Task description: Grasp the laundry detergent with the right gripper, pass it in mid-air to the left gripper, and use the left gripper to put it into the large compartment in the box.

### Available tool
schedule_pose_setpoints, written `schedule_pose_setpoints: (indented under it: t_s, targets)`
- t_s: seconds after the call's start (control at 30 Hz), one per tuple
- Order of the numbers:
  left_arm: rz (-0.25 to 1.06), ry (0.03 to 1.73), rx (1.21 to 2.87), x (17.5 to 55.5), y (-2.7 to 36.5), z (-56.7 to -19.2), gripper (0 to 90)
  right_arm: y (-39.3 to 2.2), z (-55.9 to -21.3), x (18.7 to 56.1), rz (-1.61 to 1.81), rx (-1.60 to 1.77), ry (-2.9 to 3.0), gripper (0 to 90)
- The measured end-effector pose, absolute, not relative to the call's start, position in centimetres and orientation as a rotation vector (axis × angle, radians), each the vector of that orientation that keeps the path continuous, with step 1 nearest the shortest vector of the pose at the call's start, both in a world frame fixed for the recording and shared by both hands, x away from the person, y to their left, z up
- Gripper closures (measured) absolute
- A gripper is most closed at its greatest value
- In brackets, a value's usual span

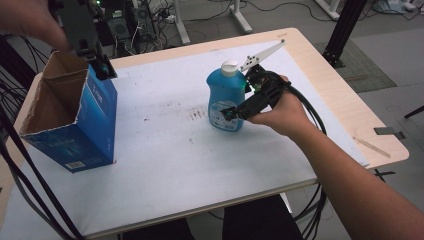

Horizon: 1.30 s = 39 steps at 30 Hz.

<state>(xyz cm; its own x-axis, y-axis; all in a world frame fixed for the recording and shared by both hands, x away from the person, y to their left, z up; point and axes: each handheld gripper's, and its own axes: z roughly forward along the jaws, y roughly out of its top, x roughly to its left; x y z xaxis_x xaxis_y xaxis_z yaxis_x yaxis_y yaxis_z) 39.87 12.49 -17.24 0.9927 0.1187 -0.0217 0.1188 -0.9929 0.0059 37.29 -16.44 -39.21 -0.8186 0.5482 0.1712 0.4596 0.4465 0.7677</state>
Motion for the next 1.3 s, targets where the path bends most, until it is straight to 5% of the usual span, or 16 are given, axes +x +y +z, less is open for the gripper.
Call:
schedule_pose_setpoints:
  t_s: [1.3]
  targets:
    - [-0.043,0.202,3.128,40.5,13.3,-17.9,2.3,-15.8,-40.4,37.1,1.342,0.864,2.453,24.7]
